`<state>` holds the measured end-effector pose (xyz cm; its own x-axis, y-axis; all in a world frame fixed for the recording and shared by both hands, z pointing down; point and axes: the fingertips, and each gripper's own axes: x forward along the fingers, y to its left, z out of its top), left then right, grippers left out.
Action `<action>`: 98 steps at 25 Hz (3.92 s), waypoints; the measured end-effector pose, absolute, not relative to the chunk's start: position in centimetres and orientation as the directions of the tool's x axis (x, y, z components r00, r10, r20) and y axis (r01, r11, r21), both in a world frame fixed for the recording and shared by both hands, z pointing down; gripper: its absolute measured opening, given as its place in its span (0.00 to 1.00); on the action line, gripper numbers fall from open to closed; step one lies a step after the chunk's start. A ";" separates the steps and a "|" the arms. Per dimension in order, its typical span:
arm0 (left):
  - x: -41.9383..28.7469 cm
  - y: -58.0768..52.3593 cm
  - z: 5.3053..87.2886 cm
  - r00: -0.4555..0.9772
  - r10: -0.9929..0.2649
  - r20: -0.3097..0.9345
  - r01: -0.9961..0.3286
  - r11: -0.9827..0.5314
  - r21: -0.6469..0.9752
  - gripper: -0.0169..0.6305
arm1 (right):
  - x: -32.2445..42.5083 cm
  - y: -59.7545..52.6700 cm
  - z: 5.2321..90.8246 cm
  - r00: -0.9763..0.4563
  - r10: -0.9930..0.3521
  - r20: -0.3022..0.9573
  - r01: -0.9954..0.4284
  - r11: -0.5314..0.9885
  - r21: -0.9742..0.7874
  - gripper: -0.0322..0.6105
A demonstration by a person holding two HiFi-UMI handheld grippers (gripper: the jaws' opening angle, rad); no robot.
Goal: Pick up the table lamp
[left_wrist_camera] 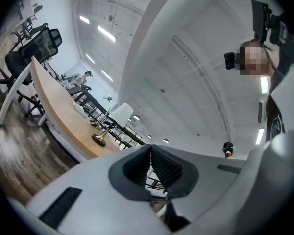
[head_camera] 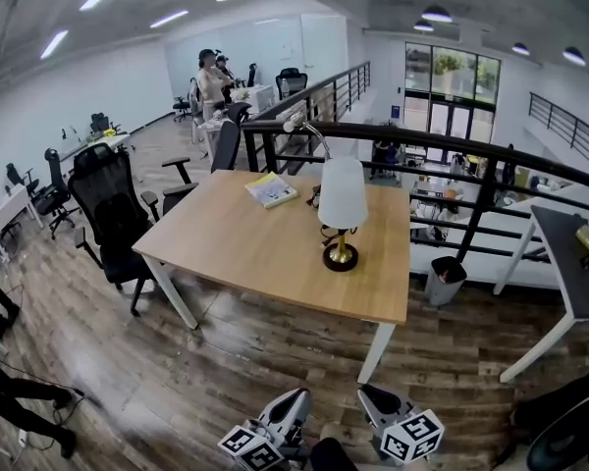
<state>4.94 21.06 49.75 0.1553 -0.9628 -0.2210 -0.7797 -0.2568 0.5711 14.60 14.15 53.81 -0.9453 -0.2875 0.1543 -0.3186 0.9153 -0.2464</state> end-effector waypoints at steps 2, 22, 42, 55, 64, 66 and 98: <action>4.2 20.0 49.6 0.161 -0.961 -0.223 -0.781 -0.262 0.567 0.04 | 13.6 12.7 53.6 -0.943 -0.297 0.149 -0.326 0.911 -0.251 0.14; -1.7 5.2 49.8 0.257 -0.956 -0.143 -0.765 -0.292 0.574 0.04 | 5.6 -0.8 54.2 -0.935 -0.324 0.141 -0.353 0.880 -0.317 0.14; -4.2 -3.5 50.2 0.351 -0.928 -0.121 -0.735 -0.354 0.578 0.04 | 0.9 -7.7 55.3 -0.933 -0.333 0.140 -0.361 0.865 -0.349 0.14; -6.3 -11.4 49.7 0.514 -0.846 -0.142 -0.645 -0.490 0.587 0.04 | -2.2 -13.1 55.2 -0.883 -0.444 0.154 -0.469 0.810 -0.351 0.14; -9.6 -15.3 49.5 0.554 -0.815 -0.167 -0.568 -0.517 0.640 0.05 | -5.6 -16.0 56.2 -0.860 -0.476 0.184 -0.509 0.778 -0.369 0.14; -10.0 -16.0 49.6 0.567 -0.805 -0.175 -0.549 -0.527 0.648 0.05 | -6.1 -16.5 56.5 -0.854 -0.484 0.191 -0.519 0.769 -0.372 0.14; -15.0 -25.0 47.1 0.637 -0.532 -0.558 -0.020 -0.735 0.678 0.23 | -9.2 -21.3 59.1 -0.688 -0.673 0.274 -0.720 0.583 -0.377 0.14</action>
